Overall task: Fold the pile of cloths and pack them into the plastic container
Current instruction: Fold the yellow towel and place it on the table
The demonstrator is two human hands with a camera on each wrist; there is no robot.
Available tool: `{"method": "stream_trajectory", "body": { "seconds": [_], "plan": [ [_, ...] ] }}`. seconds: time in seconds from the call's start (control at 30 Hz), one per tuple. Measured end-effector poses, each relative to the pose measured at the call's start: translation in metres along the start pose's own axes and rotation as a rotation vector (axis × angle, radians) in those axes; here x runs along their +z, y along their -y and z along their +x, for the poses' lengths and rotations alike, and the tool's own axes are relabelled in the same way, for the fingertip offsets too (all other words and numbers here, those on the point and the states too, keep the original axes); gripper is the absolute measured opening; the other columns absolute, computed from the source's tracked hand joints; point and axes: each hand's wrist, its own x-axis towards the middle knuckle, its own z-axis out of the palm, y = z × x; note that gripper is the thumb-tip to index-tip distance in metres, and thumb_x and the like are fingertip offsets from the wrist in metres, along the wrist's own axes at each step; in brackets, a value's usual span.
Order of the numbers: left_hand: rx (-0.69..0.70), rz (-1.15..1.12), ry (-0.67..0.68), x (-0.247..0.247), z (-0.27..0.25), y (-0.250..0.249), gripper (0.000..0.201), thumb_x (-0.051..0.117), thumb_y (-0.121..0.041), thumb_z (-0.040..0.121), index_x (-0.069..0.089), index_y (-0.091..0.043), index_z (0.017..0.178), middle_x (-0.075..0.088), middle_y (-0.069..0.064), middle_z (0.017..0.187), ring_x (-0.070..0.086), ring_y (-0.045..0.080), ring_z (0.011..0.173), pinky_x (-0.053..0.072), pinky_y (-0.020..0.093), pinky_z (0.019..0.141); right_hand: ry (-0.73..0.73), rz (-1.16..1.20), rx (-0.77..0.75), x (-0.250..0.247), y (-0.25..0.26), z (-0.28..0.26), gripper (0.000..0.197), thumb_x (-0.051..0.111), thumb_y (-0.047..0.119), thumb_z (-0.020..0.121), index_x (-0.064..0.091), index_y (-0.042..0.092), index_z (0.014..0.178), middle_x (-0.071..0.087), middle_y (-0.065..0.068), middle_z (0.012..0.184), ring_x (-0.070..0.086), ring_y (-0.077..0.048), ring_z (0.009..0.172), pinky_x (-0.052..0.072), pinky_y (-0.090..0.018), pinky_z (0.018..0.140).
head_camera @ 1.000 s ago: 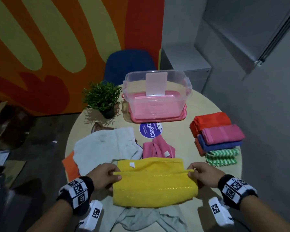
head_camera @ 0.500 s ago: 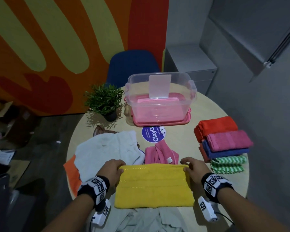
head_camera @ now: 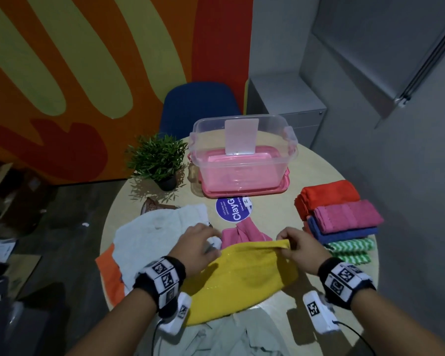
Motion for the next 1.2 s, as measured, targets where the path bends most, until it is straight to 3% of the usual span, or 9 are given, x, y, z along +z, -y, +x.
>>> {"method": "stream_trajectory", "body": {
  "seconds": [0.17, 0.33, 0.47, 0.57, 0.67, 0.77, 0.93, 1.07, 1.2],
  "plan": [
    [0.251, -0.158, 0.091, -0.016, 0.019, -0.072, 0.053, 0.070, -0.043, 0.087, 0.050, -0.032, 0.134, 0.058, -0.012, 0.131, 0.052, 0.004, 0.119, 0.043, 0.026, 0.100, 0.019, 0.405, -0.174, -0.020, 0.057, -0.011, 0.028, 0.076, 0.012, 0.081, 0.058, 0.027, 0.096, 0.061, -0.002, 0.076, 0.056, -0.021, 0.073, 0.044, -0.035, 0.068],
    [0.400, -0.226, -0.073, -0.031, 0.024, -0.099, 0.005, 0.070, -0.024, 0.088, 0.066, -0.023, 0.091, 0.065, -0.012, 0.085, 0.059, 0.007, 0.082, 0.050, 0.035, 0.079, -0.032, 0.358, -0.195, -0.037, 0.077, -0.027, 0.032, 0.080, 0.021, 0.082, 0.058, 0.027, 0.105, 0.068, 0.004, 0.084, 0.064, -0.020, 0.079, 0.053, -0.036, 0.070],
    [0.399, -0.429, -0.166, -0.051, 0.024, -0.108, 0.008, 0.066, -0.025, 0.086, 0.066, -0.030, 0.092, 0.068, -0.012, 0.087, 0.064, 0.012, 0.084, 0.053, 0.036, 0.081, -0.025, 0.053, -0.161, -0.051, 0.071, -0.041, 0.016, 0.075, 0.028, 0.088, 0.068, 0.019, 0.099, 0.073, 0.004, 0.089, 0.069, -0.012, 0.083, 0.057, -0.044, 0.080],
    [0.421, -0.454, -0.268, -0.068, 0.027, -0.119, 0.009, 0.064, -0.025, 0.085, 0.065, -0.031, 0.092, 0.067, -0.013, 0.087, 0.064, 0.015, 0.087, 0.055, 0.038, 0.083, -0.242, 0.086, -0.184, -0.076, 0.076, -0.049, 0.011, 0.073, 0.012, 0.088, 0.069, 0.022, 0.091, 0.068, 0.014, 0.077, 0.063, -0.002, 0.069, 0.050, -0.034, 0.068],
    [0.450, -0.509, -0.324, -0.083, 0.029, -0.136, 0.010, 0.068, -0.014, 0.090, 0.067, -0.023, 0.094, 0.068, -0.011, 0.090, 0.065, 0.014, 0.090, 0.055, 0.037, 0.087, -0.381, 0.206, -0.290, -0.108, 0.091, -0.058, 0.014, 0.073, 0.004, 0.086, 0.070, 0.017, 0.089, 0.069, 0.004, 0.081, 0.066, -0.017, 0.078, 0.056, -0.038, 0.075],
    [0.485, -0.628, -0.259, -0.086, 0.026, -0.150, 0.015, 0.072, -0.010, 0.087, 0.067, -0.023, 0.093, 0.069, -0.005, 0.092, 0.066, 0.019, 0.093, 0.055, 0.037, 0.089, -0.408, 0.277, -0.378, -0.132, 0.096, -0.066, 0.017, 0.073, 0.001, 0.086, 0.071, 0.018, 0.088, 0.070, 0.003, 0.083, 0.065, -0.015, 0.081, 0.057, -0.030, 0.077],
    [0.345, -0.697, -0.053, -0.034, 0.015, -0.140, 0.020, 0.080, -0.010, 0.075, 0.065, -0.018, 0.085, 0.067, -0.004, 0.084, 0.065, 0.014, 0.084, 0.057, 0.036, 0.084, -0.211, 0.270, -0.259, -0.130, 0.054, -0.084, 0.019, 0.071, 0.000, 0.086, 0.072, 0.017, 0.091, 0.071, -0.009, 0.090, 0.070, -0.023, 0.085, 0.059, -0.036, 0.079],
    [0.040, -0.540, 0.158, 0.040, -0.006, -0.119, 0.021, 0.079, -0.012, 0.080, 0.059, -0.015, 0.085, 0.061, -0.007, 0.074, 0.061, 0.002, 0.069, 0.054, 0.024, 0.069, 0.077, 0.083, -0.070, -0.095, -0.014, -0.099, 0.024, 0.074, 0.014, 0.087, 0.070, 0.038, 0.085, 0.070, 0.012, 0.086, 0.066, -0.007, 0.083, 0.050, -0.025, 0.078],
    [-0.055, -0.532, 0.375, 0.105, -0.026, -0.101, 0.017, 0.074, -0.018, 0.087, 0.058, -0.016, 0.092, 0.061, -0.010, 0.076, 0.058, -0.005, 0.070, 0.048, 0.019, 0.070, 0.316, 0.062, 0.090, -0.065, -0.066, -0.113, 0.015, 0.071, 0.023, 0.091, 0.070, 0.035, 0.081, 0.067, 0.017, 0.076, 0.062, -0.001, 0.076, 0.043, -0.018, 0.075]
  ]
}}
